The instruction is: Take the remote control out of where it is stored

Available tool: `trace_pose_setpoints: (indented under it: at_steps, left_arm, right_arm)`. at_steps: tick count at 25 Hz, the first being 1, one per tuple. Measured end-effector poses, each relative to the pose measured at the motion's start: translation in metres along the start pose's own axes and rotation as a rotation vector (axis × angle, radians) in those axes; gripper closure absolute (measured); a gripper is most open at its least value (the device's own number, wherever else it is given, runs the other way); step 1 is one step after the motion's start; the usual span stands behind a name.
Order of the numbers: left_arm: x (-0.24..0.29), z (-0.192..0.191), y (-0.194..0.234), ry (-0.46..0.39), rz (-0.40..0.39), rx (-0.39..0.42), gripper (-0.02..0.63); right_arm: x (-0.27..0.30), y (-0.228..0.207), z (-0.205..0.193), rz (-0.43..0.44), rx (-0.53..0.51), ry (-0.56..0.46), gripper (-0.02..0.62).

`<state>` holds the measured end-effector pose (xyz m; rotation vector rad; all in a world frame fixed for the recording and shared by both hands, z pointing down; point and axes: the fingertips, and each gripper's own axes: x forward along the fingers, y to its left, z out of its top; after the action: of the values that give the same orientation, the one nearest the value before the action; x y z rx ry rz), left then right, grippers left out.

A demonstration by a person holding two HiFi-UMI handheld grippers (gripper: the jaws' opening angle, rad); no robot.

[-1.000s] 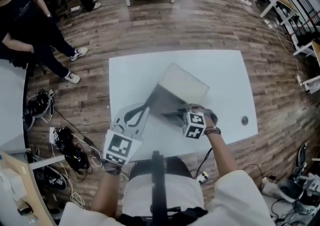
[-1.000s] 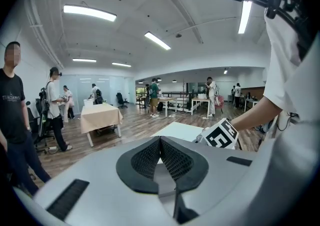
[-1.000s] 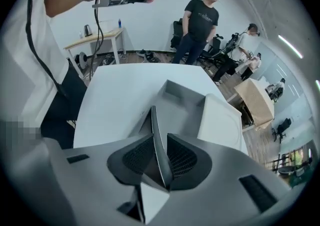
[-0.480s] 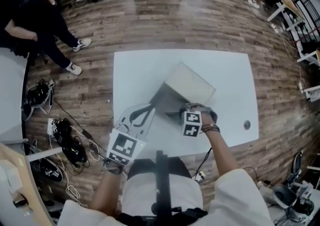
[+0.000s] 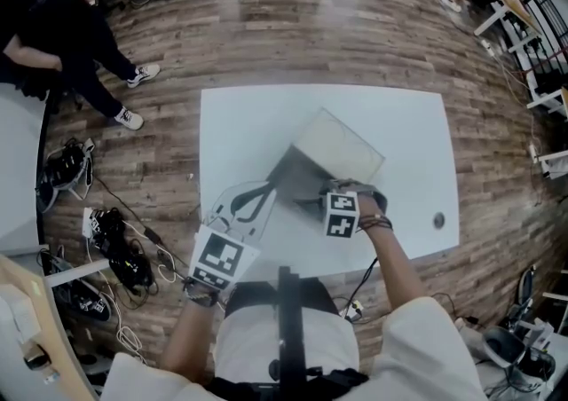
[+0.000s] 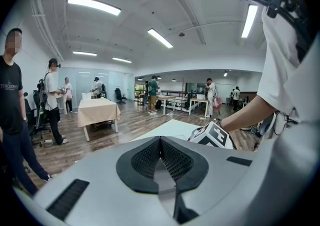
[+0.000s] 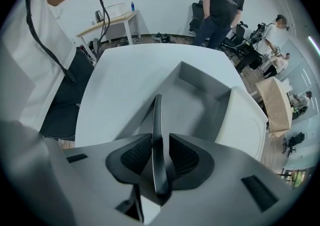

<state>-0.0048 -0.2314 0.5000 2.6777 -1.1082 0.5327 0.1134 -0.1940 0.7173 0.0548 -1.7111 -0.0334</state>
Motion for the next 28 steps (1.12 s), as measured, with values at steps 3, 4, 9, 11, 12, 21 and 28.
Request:
trace_pose_setpoints:
  at_steps: [3, 4, 9, 11, 12, 21, 28]
  left_arm:
    - [0.002, -0.003, 0.000, 0.006, 0.000, -0.001, 0.606]
    - [0.002, -0.004, 0.001, 0.007, -0.001, -0.001, 0.606]
    - [0.006, -0.011, 0.004, 0.027, 0.011, -0.006, 0.606]
    - [0.006, -0.013, 0.005, 0.032, 0.015, -0.010, 0.606]
    - [0.006, -0.014, 0.005, 0.034, 0.016, -0.012, 0.606]
    - [0.001, -0.021, 0.017, 0.036, 0.042, -0.028, 0.606]
    - [-0.006, -0.014, 0.027, 0.016, 0.062, -0.023, 0.606]
  right_arm:
    - [0.001, 0.001, -0.001, -0.001, -0.011, 0.002, 0.502]
    - [0.001, 0.001, 0.000, -0.001, -0.014, 0.003, 0.502]
    - [0.010, 0.009, -0.001, 0.024, -0.058, 0.045, 0.502]
    - [0.014, 0.011, -0.002, 0.019, -0.070, 0.053, 0.502]
    - [0.015, 0.010, -0.002, 0.008, -0.070, 0.055, 0.502]
    - [0.018, 0.003, -0.004, -0.028, -0.088, 0.073, 0.517]
    - [-0.001, -0.006, -0.001, -0.092, -0.054, 0.018, 0.520]
